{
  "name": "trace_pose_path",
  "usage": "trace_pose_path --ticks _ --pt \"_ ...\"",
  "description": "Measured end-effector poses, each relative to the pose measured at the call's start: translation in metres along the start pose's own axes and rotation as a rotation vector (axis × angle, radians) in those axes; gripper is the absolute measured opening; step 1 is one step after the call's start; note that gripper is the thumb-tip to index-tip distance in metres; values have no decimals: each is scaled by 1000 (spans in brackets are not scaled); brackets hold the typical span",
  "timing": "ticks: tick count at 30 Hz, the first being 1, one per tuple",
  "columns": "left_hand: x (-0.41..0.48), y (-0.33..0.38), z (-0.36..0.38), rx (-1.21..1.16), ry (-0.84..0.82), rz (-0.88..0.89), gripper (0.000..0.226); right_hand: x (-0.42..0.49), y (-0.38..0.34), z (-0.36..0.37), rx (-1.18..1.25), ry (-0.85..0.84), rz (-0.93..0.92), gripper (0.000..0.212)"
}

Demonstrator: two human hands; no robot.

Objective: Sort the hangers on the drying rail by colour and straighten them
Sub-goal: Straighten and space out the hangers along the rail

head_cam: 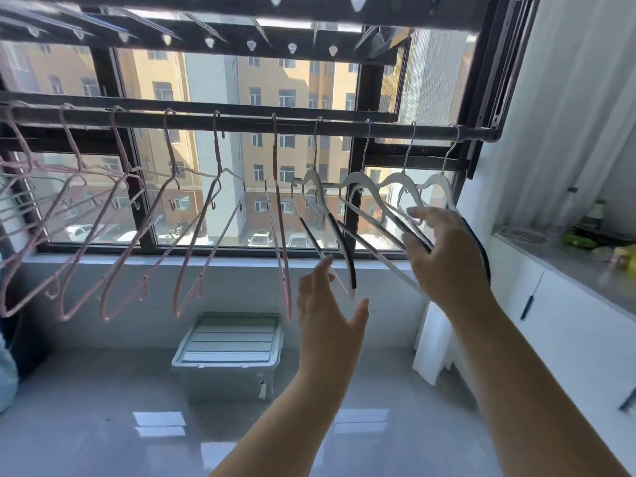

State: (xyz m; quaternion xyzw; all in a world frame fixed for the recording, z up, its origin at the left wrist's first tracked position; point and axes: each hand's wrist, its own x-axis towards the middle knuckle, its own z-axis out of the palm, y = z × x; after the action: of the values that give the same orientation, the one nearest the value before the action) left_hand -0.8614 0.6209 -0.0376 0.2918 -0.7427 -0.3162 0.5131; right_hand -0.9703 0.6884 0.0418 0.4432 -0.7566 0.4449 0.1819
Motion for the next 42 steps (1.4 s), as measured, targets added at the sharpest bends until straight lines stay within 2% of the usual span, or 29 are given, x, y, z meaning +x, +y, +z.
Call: trace_pose_path --ticks 2,4,7,9,13,15,18,21,23,30,37,42 --pt "-1 13 3 -60 36 52 55 6 12 -7 24 -89 122 37" --pt "-1 25 9 -130 7 84 46 7 21 -7 150 -179 241 34" --pt "0 36 21 -174 -133 57 34 6 32 -4 389 -199 376 27" --pt "-2 39 31 -169 -239 10 35 7 36 -2 542 -225 443 28" --pt "-7 40 47 -134 -351 -14 35 12 41 8 594 -321 530 36" --pt "-10 36 50 -116 -349 -15 34 14 40 13 520 -384 516 37" --pt "-16 31 52 -59 -340 18 47 17 38 20 447 -396 476 37" --pt "-21 29 53 -30 -344 50 53 21 34 29 460 -413 476 38" --pt "-22 28 53 2 -344 60 53 22 33 34 486 -417 466 32" --pt "-19 28 61 35 -352 61 50 22 41 38 522 -312 424 28" --pt "-21 26 68 9 -346 45 54 22 48 32 555 -349 408 19" --pt "-31 25 66 8 -298 74 56 20 49 31 534 -363 410 35"
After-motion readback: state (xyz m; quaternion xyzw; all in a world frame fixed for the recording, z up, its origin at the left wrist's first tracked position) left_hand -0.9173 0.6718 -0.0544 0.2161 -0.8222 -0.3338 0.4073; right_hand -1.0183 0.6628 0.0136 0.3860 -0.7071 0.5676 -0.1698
